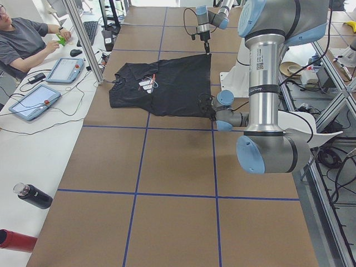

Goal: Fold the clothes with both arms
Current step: 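Move the left gripper to the other hem corner and grasp both hem corners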

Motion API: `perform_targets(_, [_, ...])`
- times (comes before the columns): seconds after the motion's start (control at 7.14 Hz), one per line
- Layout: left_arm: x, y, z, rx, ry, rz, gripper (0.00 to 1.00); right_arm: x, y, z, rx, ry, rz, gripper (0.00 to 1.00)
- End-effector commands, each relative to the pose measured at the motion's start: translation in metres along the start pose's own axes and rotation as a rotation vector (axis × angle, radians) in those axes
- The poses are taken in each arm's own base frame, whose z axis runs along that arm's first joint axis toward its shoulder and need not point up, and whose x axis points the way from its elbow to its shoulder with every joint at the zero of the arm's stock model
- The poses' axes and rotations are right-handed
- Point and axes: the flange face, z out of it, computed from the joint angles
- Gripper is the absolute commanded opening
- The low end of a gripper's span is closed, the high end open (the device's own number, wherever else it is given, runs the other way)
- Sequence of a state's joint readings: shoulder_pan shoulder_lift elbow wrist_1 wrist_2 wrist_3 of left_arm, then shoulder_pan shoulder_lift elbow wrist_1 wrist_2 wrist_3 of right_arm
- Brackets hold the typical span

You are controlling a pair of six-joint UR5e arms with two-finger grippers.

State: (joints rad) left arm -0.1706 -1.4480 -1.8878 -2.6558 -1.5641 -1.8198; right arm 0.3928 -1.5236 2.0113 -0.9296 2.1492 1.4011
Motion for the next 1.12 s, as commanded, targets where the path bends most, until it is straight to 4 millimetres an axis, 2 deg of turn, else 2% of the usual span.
perform_targets(0.0, [0.003,0.001,-0.001,-0.006,0.003,0.001,0.31,0.001,0.0,-0.001,-0.002,0.0,0.001,0.0])
perform_targets(0.14, [0.005,0.002,-0.002,-0.008,0.008,0.002,0.18,0.001,0.0,-0.001,-0.002,0.0,0.001,0.0])
perform_targets(0.28, [0.004,0.002,-0.002,-0.008,0.004,0.002,0.0,0.002,0.0,-0.001,-0.002,0.001,0.002,0.0])
perform_targets(0.56, [0.006,0.001,-0.004,-0.008,0.009,0.001,0.0,0.003,-0.001,-0.003,0.004,-0.001,0.003,0.0])
perform_targets(0.7, [0.01,0.002,-0.011,-0.014,0.019,0.002,0.0,0.011,-0.004,-0.011,0.019,0.004,0.015,0.0])
perform_targets(0.98, [0.012,0.007,-0.036,-0.054,0.023,0.016,0.0,0.036,0.023,-0.038,-0.025,-0.012,0.014,0.0])
